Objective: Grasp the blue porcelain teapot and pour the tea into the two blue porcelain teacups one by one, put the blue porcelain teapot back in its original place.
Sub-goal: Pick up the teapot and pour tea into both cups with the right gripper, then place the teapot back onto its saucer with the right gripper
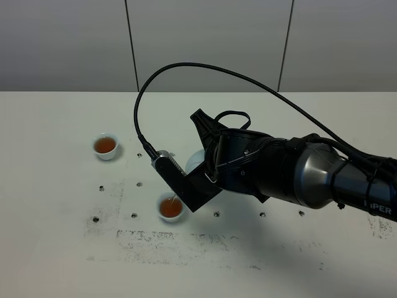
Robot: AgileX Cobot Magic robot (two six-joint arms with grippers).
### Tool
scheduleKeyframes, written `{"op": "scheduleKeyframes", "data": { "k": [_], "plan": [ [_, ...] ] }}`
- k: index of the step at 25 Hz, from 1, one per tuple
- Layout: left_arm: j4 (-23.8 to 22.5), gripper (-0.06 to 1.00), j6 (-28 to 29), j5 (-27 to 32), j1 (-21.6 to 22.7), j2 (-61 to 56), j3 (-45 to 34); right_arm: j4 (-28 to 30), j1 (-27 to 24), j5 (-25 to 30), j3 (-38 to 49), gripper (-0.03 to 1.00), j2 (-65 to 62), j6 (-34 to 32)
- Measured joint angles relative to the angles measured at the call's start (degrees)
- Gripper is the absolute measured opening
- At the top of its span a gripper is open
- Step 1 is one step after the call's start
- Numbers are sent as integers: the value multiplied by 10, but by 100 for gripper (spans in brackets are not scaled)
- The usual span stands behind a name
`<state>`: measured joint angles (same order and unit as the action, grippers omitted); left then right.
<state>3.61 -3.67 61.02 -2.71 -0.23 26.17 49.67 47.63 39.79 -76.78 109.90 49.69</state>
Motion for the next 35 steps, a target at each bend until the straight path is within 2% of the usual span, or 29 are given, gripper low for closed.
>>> {"op": "scheduleKeyframes", "data": {
  "k": [10, 13, 19, 25, 32, 35],
  "plan": [
    [0, 43, 0, 0, 0, 0, 0, 0, 0, -2, 0, 6, -3, -10],
    [0, 43, 0, 0, 0, 0, 0, -16, 0, -3, 0, 6, -14, -16],
    [0, 43, 0, 0, 0, 0, 0, -98, -12, -7, 0, 6, -28, -17],
    [0, 43, 0, 0, 0, 0, 0, -209, -35, -21, 0, 6, -29, -17],
    [0, 43, 0, 0, 0, 0, 0, -273, -46, -23, 0, 6, -64, -20],
    [0, 43, 0, 0, 0, 0, 0, -316, -47, -6, 0, 6, -100, -28]
  ]
}}
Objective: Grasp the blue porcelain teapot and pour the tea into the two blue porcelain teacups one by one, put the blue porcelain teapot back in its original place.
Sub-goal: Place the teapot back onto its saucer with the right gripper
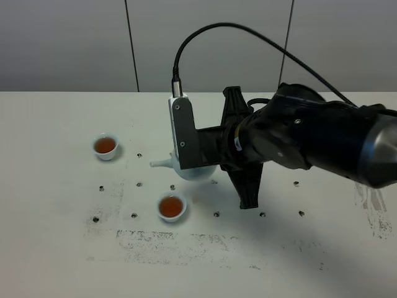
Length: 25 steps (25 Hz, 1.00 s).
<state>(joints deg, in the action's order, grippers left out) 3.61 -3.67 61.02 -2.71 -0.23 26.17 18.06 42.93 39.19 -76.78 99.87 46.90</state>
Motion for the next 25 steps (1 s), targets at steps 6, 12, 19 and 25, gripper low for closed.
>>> {"op": "scheduleKeyframes", "data": {
  "k": [6, 12, 19, 25],
  "plan": [
    [0, 43, 0, 0, 0, 0, 0, -73, -24, 61, 18, 6, -39, -96],
    [0, 43, 0, 0, 0, 0, 0, -89, -38, 7, 94, 6, -50, -325],
    [0, 43, 0, 0, 0, 0, 0, -131, -38, -101, 130, 6, -35, -538],
    [0, 43, 0, 0, 0, 0, 0, -157, -38, -150, 144, 6, 12, -559]
  ]
}}
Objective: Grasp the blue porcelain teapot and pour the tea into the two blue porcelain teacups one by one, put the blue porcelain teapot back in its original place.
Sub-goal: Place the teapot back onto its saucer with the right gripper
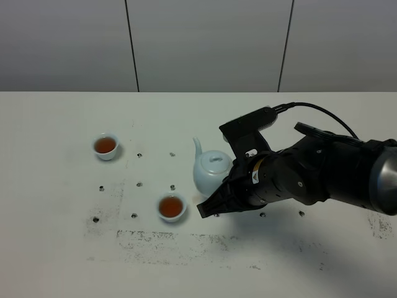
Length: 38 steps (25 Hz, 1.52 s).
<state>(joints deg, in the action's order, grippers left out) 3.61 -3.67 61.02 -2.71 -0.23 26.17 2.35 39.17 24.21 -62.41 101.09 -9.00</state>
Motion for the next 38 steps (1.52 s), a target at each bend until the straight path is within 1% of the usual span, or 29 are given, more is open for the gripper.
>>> {"op": "scheduleKeyframes", "data": {
  "k": [9, 13, 19, 21, 26, 29, 33, 38],
  "plan": [
    [0, 43, 0, 0, 0, 0, 0, -1, 0, -51, 4, 6, 56, -3],
    [0, 43, 0, 0, 0, 0, 0, -1, 0, -58, 5, 6, 79, -3],
    [0, 43, 0, 0, 0, 0, 0, 2, 0, -65, 6, 6, 81, -3],
    [0, 43, 0, 0, 0, 0, 0, 10, 0, -56, 1, 6, 79, -3],
    [0, 43, 0, 0, 0, 0, 0, 47, -4, 5, -26, 6, 60, -2],
    [0, 43, 0, 0, 0, 0, 0, 68, -17, 20, -30, 6, 30, -2],
    [0, 43, 0, 0, 0, 0, 0, 77, -55, 43, -31, 6, -10, -2],
    [0, 43, 0, 0, 0, 0, 0, 82, -117, 47, -31, 6, -23, -2]
  ]
}}
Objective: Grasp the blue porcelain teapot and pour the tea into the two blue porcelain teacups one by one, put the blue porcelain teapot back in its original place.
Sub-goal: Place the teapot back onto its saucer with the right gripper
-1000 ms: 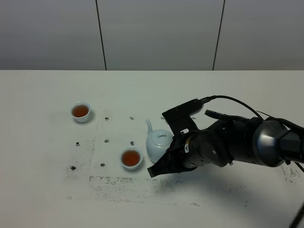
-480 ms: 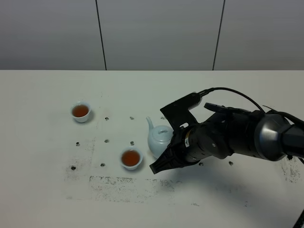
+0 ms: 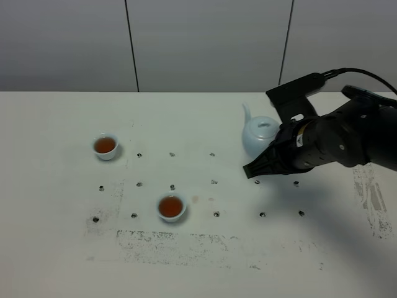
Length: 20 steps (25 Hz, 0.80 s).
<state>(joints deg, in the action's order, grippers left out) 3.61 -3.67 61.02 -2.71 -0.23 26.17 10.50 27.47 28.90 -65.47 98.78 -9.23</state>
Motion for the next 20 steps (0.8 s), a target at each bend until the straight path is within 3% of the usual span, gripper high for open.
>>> {"op": "scheduleKeyframes", "data": {
  "k": [6, 13, 20],
  "plan": [
    [0, 43, 0, 0, 0, 0, 0, -5, -49, -30, -5, 6, 16, -1],
    [0, 43, 0, 0, 0, 0, 0, -8, -54, -17, -93, 6, 99, -1],
    [0, 43, 0, 0, 0, 0, 0, -19, -51, -30, -108, 6, 144, -1]
  ]
}}
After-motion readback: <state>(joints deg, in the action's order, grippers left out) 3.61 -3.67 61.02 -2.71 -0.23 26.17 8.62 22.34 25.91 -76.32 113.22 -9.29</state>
